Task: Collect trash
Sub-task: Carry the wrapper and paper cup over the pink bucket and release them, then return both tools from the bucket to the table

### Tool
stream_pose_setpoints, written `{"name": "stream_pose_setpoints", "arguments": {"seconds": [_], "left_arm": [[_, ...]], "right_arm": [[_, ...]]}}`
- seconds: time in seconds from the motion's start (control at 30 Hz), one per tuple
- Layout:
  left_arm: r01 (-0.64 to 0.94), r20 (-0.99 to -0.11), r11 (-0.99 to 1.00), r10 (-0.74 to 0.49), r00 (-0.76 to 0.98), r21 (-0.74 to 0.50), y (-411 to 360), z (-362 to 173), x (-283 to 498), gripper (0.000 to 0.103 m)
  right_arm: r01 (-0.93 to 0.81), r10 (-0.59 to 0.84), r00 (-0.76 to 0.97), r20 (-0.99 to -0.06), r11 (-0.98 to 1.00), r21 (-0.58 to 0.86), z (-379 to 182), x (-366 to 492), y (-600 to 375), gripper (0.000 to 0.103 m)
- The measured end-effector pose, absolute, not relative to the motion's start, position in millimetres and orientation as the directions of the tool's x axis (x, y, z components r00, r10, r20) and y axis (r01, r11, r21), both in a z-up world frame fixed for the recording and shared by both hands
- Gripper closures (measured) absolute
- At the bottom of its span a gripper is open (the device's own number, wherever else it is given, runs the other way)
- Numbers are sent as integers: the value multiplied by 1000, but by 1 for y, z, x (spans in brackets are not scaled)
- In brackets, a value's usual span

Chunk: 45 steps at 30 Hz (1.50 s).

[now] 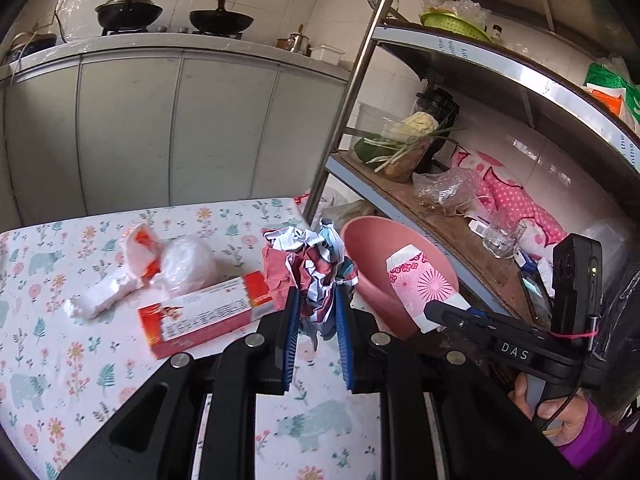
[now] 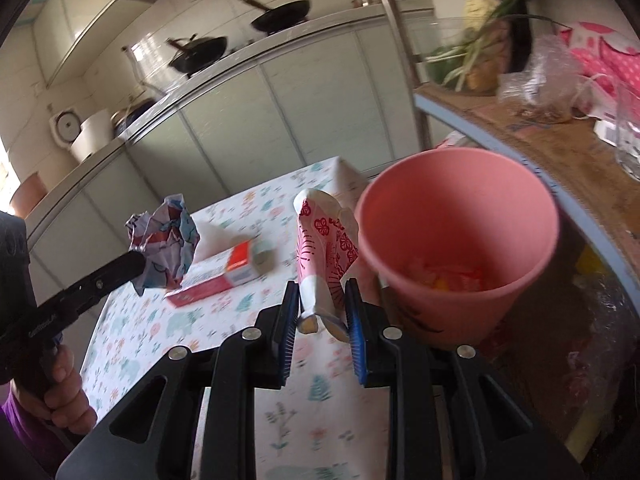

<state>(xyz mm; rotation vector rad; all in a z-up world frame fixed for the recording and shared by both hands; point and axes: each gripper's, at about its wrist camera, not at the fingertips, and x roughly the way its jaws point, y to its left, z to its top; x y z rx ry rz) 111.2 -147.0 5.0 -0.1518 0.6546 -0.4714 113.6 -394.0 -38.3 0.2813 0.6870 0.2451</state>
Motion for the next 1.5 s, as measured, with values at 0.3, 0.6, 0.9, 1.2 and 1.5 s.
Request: {"name": "stream_pose_setpoints", "arguments": {"seconds": [0.3, 0.6, 0.9, 1.2, 1.5], "left_arm": [[475, -559, 834, -544, 626, -280, -224, -4, 154, 86], [487, -594, 823, -556, 581, -293, -270, -27, 195, 86], [479, -638, 826, -546, 543, -299, -291, -52, 215, 86], [477, -651, 826, -542, 531, -299, -302, -60, 224, 86], [471, -667, 832, -530, 523, -291, -306, -67, 228, 86]], "right_arm": [[23, 170, 774, -611, 956, 294, -44, 143, -439, 79], [100, 101, 742, -662, 961, 259, -70, 173, -454, 79], [130, 76, 720, -690, 962, 241, -87, 186, -458, 79], [143, 59, 711, -701, 963, 226, -90, 192, -458, 79], [151, 54, 698, -714, 964, 221, -93, 198, -455, 79]]}}
